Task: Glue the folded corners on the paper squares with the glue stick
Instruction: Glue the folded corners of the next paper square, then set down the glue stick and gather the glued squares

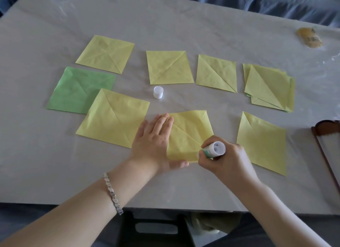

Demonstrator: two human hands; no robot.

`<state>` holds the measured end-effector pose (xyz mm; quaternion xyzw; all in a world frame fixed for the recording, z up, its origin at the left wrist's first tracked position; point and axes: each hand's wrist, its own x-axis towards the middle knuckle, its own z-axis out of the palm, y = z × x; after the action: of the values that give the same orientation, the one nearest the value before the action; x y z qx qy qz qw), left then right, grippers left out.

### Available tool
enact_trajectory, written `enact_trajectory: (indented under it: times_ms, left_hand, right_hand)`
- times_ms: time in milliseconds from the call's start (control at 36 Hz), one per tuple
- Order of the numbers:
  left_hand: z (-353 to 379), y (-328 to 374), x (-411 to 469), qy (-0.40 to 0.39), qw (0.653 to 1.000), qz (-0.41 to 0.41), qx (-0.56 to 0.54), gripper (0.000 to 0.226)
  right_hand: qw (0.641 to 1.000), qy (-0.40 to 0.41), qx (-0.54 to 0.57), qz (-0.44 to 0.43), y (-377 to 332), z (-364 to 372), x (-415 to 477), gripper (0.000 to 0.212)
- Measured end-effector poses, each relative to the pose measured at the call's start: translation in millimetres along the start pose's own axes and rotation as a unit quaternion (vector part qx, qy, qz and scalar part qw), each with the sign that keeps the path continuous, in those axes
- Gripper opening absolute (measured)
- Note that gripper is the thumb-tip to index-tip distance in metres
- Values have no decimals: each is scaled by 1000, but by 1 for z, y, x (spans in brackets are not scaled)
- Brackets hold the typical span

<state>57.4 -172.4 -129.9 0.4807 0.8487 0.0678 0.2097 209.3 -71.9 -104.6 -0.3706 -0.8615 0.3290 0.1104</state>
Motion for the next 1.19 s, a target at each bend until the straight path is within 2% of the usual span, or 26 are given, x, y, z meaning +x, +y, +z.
enact_trajectory:
  times_ms: [306,417,500,611,806,889,1000,1083,1139,1194]
  left_hand:
    - [-1,1,0,-6,1000,-3,15,120]
    - [0,2,0,-2,1000,-4,8,119]
    - [0,1,-1,2,1000,-3,10,119]
    - [-1,2,0,-7,1000,-8,17,119]
    - [-2,2,0,-16,1000,-5,21,119]
    - [-1,2,0,-16,1000,1,17,118]
    - [-4,2,2,-9,1000,27,13,116]
    - [-6,2,4,-5,998,53,19,116]
    - [-7,2,6,-5,998,64,23,116]
    - [-7,1,8,-9,997,69,21,116]
  right_hand:
    - [997,24,13,73,19,-29,1,12]
    - [995,61,48,64,7,-28,3,9]
    - [994,49,79,51,-5,-15,6,10]
    - [997,13,65,42,-5,-1,8,10]
    - [995,55,51,71,12,-21,8,13]
    - [986,76,129,79,14,-34,11,16]
    - [972,127,193,31,9,-47,20,30]
    - [970,87,226,16,7,-51,31,40]
    - [960,37,277,9,2,-52,39,36]
    - [952,61,301,-7,-5,-50,50,25]
